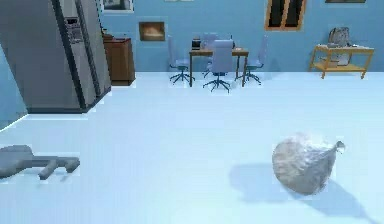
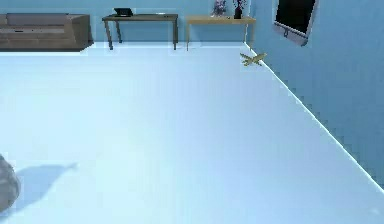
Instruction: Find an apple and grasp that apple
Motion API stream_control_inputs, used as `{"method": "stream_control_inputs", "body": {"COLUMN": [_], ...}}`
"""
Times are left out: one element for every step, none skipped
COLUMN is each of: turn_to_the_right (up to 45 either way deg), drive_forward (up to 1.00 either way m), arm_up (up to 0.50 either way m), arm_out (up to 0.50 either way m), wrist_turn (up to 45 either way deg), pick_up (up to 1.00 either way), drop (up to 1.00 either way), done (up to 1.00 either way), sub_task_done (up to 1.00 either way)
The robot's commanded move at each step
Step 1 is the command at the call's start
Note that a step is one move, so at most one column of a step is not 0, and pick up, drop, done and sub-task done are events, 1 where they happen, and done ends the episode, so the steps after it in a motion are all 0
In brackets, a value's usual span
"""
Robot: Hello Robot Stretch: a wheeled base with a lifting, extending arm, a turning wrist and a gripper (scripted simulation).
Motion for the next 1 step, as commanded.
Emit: {"method": "stream_control_inputs", "body": {"turn_to_the_right": [0.0], "drive_forward": [1.0], "arm_up": [0.0], "arm_out": [0.0], "wrist_turn": [0.0], "pick_up": [0.0], "drop": [0.0], "done": [0.0], "sub_task_done": [0.0]}}
